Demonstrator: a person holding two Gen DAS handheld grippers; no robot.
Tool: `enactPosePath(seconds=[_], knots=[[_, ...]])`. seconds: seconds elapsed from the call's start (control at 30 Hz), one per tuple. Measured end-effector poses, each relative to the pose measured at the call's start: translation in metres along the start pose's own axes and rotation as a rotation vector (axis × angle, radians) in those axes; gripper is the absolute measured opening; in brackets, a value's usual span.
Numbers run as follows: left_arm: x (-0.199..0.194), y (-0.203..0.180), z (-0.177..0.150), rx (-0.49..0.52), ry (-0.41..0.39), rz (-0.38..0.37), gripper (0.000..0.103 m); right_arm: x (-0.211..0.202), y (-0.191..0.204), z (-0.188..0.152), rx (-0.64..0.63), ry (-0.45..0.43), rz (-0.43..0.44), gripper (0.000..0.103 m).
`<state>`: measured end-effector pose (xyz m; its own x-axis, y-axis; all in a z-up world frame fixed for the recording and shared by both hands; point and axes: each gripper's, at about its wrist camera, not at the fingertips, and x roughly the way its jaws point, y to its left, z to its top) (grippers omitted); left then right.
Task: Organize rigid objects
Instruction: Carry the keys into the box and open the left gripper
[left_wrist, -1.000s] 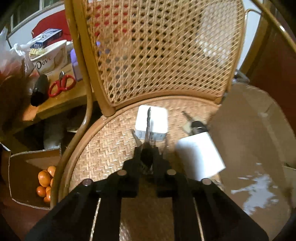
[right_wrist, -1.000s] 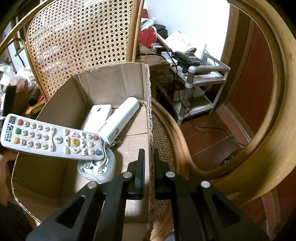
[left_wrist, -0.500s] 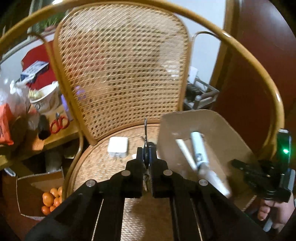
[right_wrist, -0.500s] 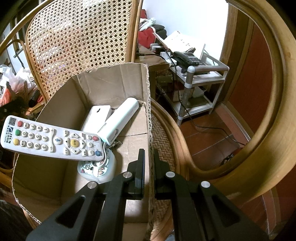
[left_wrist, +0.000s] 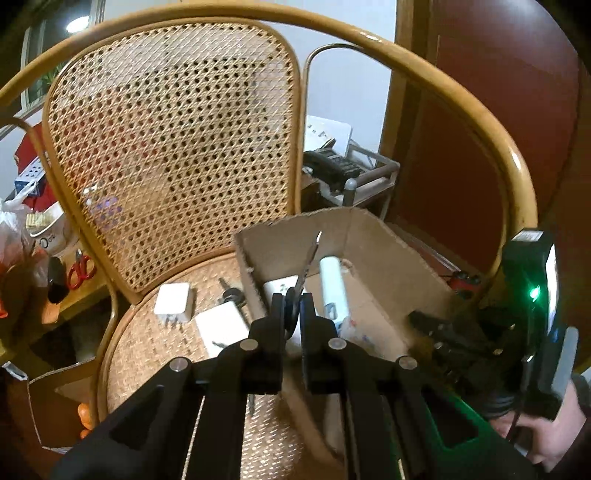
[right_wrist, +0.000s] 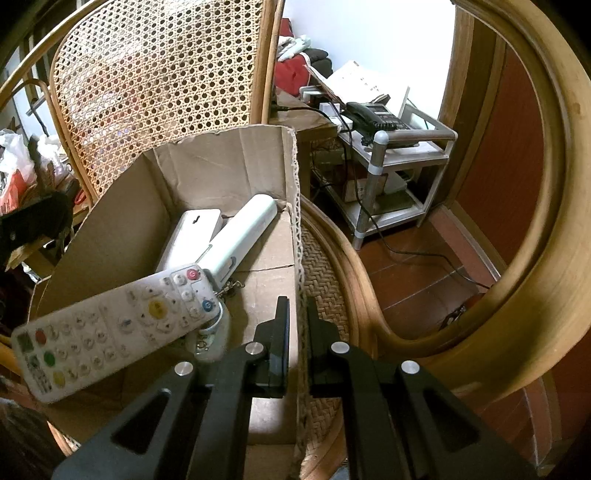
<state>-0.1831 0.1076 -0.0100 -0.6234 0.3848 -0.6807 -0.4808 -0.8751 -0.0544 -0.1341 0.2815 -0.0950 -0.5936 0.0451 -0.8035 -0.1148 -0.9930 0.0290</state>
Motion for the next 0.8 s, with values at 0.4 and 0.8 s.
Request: enactPosePath(seconds=[0.4, 0.8], knots=[[-0.007, -0.038, 0.017, 0.055, -0.039, -0.071, 0.007, 0.0, 0.002, -0.001, -0.001, -0.003, -0.007, 0.008], [0.017, -0.064, 0.017, 0.063, -0.003, -0.149, 0.007, -0.001, 0.005, -0.003, 0.008, -0.004, -0.004, 0.008]])
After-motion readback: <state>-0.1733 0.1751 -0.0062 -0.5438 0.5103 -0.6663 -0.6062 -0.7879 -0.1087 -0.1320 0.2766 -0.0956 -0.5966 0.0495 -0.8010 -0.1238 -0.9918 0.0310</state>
